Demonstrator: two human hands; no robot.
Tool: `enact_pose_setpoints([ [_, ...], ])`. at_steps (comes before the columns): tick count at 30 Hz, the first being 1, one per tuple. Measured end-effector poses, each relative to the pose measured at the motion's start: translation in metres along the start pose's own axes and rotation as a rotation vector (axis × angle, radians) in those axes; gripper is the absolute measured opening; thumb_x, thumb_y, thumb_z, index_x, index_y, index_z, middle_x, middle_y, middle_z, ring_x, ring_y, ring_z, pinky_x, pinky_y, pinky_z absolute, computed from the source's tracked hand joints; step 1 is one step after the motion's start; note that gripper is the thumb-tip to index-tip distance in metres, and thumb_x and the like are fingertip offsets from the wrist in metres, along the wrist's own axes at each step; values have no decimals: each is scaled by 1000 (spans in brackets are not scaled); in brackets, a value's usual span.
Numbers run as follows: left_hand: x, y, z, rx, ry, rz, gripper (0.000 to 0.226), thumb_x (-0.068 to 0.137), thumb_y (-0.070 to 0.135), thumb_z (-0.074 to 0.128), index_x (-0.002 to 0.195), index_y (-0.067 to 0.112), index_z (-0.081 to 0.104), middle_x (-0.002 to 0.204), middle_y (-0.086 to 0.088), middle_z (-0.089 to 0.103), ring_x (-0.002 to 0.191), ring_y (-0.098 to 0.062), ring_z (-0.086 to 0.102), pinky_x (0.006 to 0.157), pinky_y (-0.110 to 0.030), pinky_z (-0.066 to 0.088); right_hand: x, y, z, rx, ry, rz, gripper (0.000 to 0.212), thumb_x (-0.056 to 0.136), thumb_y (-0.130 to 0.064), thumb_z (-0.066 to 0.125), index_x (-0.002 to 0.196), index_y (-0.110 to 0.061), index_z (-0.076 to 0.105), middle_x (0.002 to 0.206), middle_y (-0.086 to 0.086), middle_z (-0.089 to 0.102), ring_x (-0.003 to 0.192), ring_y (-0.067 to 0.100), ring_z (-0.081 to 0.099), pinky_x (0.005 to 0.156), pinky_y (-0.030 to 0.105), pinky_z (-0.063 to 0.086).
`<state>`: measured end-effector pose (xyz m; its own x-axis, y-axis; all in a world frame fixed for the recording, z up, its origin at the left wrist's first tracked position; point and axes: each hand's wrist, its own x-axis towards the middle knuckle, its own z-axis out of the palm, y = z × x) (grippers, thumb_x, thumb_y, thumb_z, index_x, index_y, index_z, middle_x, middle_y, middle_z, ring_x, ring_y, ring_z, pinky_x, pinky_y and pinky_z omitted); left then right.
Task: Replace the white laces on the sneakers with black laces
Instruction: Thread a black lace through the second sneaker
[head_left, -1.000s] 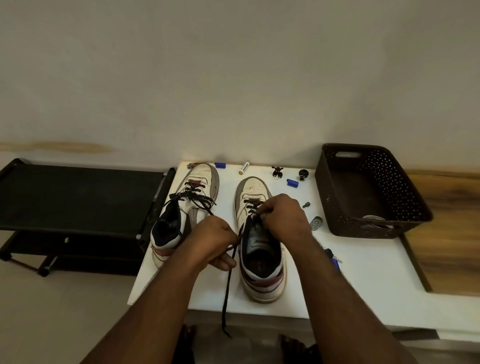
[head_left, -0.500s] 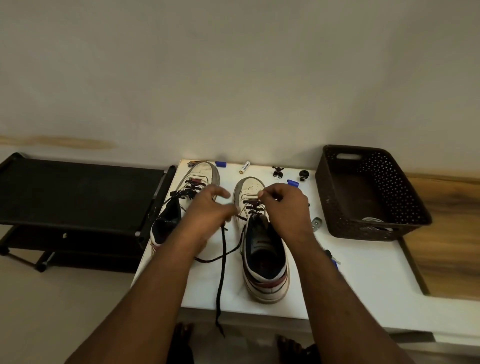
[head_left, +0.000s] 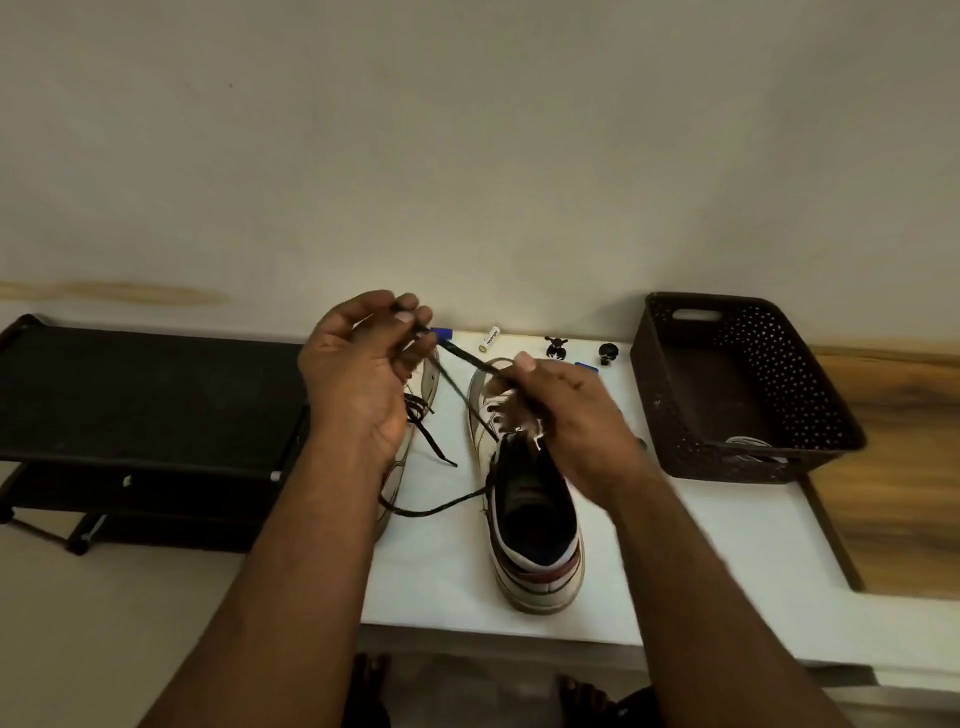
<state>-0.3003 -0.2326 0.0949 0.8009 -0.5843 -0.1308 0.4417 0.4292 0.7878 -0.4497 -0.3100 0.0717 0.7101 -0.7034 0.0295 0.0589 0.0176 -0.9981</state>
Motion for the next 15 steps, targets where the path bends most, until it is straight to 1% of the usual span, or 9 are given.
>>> enact_pose_setpoints([
  [3, 17, -15, -24, 110, 251, -44, 22, 85, -11, 58, 86, 11, 62, 87, -12, 66, 67, -21, 65, 55, -26, 55, -1, -3, -34, 83, 263, -62, 16, 85, -12, 67, 70, -17, 73, 64, -1, 63, 54, 11, 48, 54, 16, 40],
  [5, 20, -28, -34, 660, 274, 5, 13, 83, 11, 66, 91, 21, 67, 109, -9, 64, 72, -22, 65, 60, -29, 55, -4, -3, -45, -51, 316, -97, 16, 87, -6, 65, 74, -14, 69, 56, -5, 56, 50, 7, 43, 50, 15, 39],
  [6, 17, -33, -31, 939, 208, 80, 18, 81, 20, 69, 99, 26, 70, 123, -6, 56, 82, -23, 65, 71, -31, 54, -4, -2, -44, -101, 303, -104, 15, 88, -5, 63, 77, -14, 68, 56, -8, 56, 49, 5, 44, 51, 17, 40],
  [7, 11, -37, -24, 1083, 95, 151, 26, 83, 22, 69, 108, 29, 69, 134, -2, 47, 91, -22, 62, 79, -31, 51, -4, -2, -41, -140, 280, -103, 16, 90, -5, 61, 79, -15, 68, 58, -10, 58, 50, 2, 45, 53, 18, 43],
  [9, -1, -42, -6, 978, -227, 99, 38, 90, 15, 64, 123, 33, 63, 141, 2, 42, 89, -19, 64, 70, -29, 53, -1, 3, -32, -199, 209, -99, 18, 92, -4, 58, 85, -16, 68, 66, -7, 60, 54, 0, 48, 54, 18, 44],
  [11, -13, -46, 7, 763, -503, -136, 48, 93, 8, 61, 134, 33, 55, 130, 2, 57, 75, -18, 67, 55, -27, 53, 1, 6, -30, -229, 152, -103, 16, 93, -4, 58, 92, -16, 67, 62, -7, 56, 56, 2, 49, 53, 17, 43],
  [12, -13, -50, 7, 740, -581, -190, 47, 92, 6, 62, 133, 28, 56, 117, 0, 65, 75, -17, 67, 54, -26, 52, 2, 6, -31, -235, 136, -100, 15, 92, -3, 59, 94, -16, 66, 59, -8, 55, 57, 2, 50, 54, 16, 42],
  [13, -15, -51, 7, 750, -610, -191, 41, 90, 5, 64, 127, 22, 62, 101, -2, 70, 76, -15, 67, 56, -23, 51, 3, 7, -35, -246, 132, -94, 15, 91, -3, 60, 95, -17, 64, 58, -8, 57, 57, 2, 52, 53, 15, 41],
  [15, -8, -49, 2, 856, -539, -84, 20, 86, 3, 68, 101, 15, 73, 78, 6, 71, 73, -4, 66, 62, -14, 47, 4, 10, -43, -286, 153, -67, 18, 89, -4, 62, 90, -21, 64, 65, -6, 63, 54, 4, 52, 53, 19, 42],
])
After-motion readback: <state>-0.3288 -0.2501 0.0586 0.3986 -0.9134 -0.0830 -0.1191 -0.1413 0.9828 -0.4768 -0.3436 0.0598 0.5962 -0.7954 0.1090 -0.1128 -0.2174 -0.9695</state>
